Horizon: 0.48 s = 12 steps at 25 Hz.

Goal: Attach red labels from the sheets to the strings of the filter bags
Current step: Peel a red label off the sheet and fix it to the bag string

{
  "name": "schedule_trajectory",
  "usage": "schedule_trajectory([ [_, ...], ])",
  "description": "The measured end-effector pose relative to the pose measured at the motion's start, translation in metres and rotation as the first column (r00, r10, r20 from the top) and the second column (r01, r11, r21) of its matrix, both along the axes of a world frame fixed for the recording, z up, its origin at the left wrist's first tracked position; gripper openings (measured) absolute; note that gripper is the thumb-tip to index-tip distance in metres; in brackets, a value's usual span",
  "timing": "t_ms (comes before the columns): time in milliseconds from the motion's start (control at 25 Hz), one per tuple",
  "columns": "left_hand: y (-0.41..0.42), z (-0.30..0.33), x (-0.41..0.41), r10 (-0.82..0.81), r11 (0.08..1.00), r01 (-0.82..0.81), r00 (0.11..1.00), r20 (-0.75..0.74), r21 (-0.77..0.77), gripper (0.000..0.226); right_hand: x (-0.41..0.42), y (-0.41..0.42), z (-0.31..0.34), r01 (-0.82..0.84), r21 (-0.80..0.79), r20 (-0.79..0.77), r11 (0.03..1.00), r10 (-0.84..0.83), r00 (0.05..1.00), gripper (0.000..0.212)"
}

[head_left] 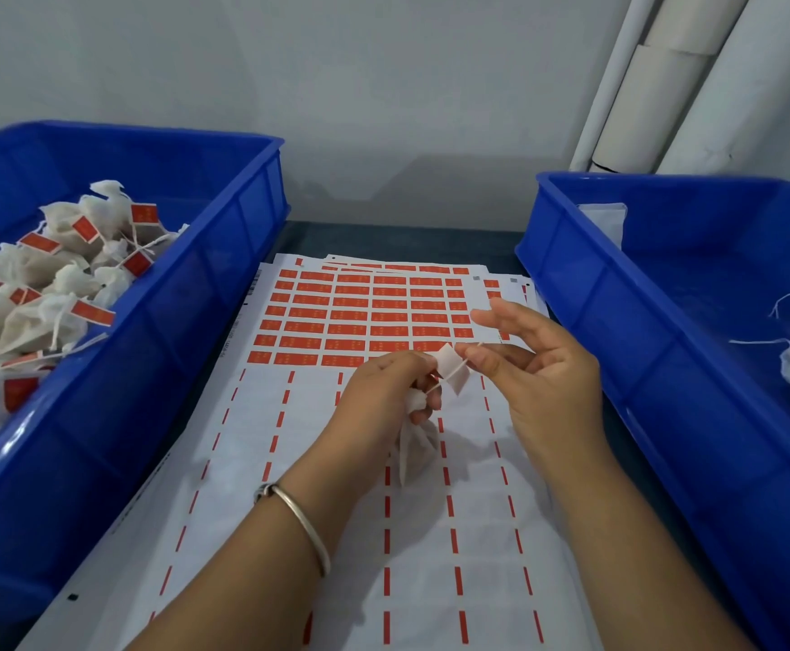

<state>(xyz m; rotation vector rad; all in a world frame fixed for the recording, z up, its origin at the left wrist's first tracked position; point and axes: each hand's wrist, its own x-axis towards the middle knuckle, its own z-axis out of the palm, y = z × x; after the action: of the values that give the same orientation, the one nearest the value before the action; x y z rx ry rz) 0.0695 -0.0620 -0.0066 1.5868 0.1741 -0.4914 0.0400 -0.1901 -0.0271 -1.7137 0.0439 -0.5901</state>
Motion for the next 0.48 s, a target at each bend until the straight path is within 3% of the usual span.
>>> schedule_trajectory([
  [200, 0.01, -0.017, -0.004, -0.053, 0.973, 0.104, 0.97, 0.236, -0.207, 0.024, 0.0, 0.001, 0.001, 0.021, -0.002, -0.012, 1.0, -0.021, 1.0, 0.03],
  [320, 0.012, -0.02, -0.003, -0.095, 0.968, 0.147, 0.965, 0.245, -0.204, 0.011, 0.0, 0.002, 0.001, 0.033, -0.008, -0.01, 0.999, -0.033, 0.999, 0.028],
  [480, 0.013, -0.019, -0.002, -0.1, 0.963, 0.151, 0.969, 0.225, -0.222, 0.019, 0.0, 0.002, 0.001, 0.039, -0.028, -0.004, 0.999, -0.039, 0.999, 0.029],
])
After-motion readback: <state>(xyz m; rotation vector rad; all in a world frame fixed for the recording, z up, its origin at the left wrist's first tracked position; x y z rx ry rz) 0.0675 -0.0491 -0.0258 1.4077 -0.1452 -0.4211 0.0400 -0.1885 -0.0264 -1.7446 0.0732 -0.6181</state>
